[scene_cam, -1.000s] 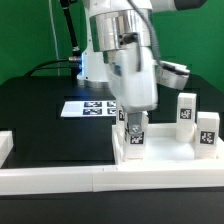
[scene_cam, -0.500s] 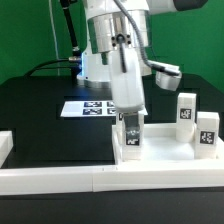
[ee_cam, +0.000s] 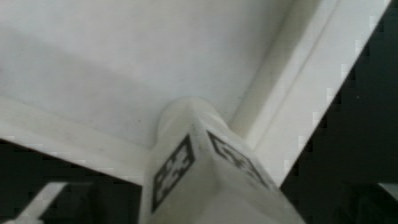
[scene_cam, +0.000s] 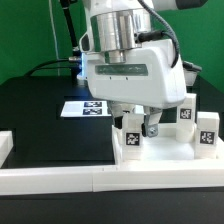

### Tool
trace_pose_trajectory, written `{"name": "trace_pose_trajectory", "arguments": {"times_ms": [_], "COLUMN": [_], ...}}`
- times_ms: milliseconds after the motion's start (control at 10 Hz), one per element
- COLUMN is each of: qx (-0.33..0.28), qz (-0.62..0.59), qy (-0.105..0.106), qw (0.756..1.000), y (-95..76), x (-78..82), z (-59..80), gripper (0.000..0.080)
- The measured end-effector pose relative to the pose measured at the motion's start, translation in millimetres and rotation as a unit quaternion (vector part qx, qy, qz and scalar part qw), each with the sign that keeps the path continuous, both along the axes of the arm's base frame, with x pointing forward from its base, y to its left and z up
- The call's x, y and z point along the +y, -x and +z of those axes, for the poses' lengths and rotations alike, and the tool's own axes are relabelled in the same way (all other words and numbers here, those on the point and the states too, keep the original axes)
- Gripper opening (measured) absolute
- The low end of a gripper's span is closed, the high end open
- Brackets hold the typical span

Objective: Assemble square table

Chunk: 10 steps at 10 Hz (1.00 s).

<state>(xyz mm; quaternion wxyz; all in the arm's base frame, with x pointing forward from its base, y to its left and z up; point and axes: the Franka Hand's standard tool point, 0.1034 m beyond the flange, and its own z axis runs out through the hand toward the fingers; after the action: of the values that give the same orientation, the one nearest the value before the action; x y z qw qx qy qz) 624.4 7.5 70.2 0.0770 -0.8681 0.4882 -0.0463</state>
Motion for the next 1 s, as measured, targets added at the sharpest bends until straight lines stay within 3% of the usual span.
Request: {"name": "trace_pose_trajectory", "arguments": {"times_ms": [100, 300, 400, 600, 800, 900, 1000], "qx": [-0.001, 0.002, 0.0, 0.001, 0.003, 0.007, 0.01], "qz": [0.06, 0.279, 0.319, 0.307, 0.277, 0.238, 0.207], "qy": [0.01, 0.045, 0.049, 0.047, 0.043, 0.037, 0.033], "qw": [0.998, 0.959, 0.946, 0.951, 0.96, 0.971, 0.978], "y": [0.4, -3.3, -2.8, -2.5, -2.5, -2.4, -2.3], "x": [-0.7, -8.0, -15.1, -12.0, -12.4, -11.8, -11.7], "z": [0.2, 5.5, 4.1, 3.6, 3.4, 3.3, 3.1], "gripper": [0.0649, 0.0649, 0.0649, 0.0649, 0.0387, 0.0387, 0.0289]}}
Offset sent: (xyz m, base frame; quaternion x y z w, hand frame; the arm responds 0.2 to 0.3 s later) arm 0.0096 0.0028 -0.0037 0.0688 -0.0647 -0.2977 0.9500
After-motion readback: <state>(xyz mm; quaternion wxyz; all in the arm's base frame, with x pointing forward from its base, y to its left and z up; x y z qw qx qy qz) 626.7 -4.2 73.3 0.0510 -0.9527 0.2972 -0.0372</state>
